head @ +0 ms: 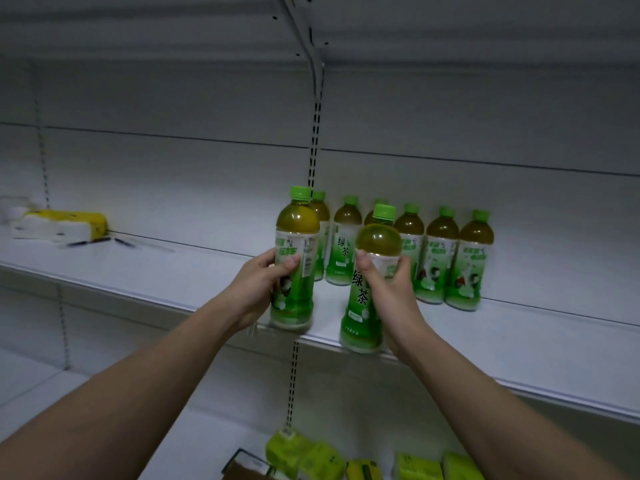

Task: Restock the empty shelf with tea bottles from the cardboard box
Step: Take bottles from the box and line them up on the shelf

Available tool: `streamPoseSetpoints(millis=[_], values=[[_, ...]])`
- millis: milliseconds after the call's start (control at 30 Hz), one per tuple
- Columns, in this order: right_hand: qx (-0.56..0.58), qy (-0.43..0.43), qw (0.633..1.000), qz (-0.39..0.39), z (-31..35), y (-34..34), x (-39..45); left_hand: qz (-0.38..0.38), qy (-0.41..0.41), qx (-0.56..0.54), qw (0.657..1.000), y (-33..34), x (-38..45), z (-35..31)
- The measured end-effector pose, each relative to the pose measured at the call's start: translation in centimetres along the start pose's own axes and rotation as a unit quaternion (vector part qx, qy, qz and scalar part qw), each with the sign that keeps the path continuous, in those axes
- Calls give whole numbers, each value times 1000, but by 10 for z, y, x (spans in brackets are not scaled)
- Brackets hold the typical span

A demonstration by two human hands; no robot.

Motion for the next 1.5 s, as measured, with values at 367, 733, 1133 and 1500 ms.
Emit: streamPoseSetpoints(millis=[367,733,1133,1500], values=[[-58,-14,998,25,-18,19,41,-39,26,35,998,-5,41,25],[-213,35,970,110,-47,-12,24,-42,20,194,980,-16,31,35],[-250,18,967,52,-69,15,71,-92,29,264,960,-25,68,46],[-284,22,958,13,-92,24,125,-88,26,292,952,-21,123,57]])
Point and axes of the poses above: each hand's wrist, its own x-axis towards the middle knuckle, its own y-axis out of the palm, z = x × y, the point moved 8 cm from there along x, towards the middle knuckle, and after that the axes turned 4 degrees about x, right-handed, at the moved point
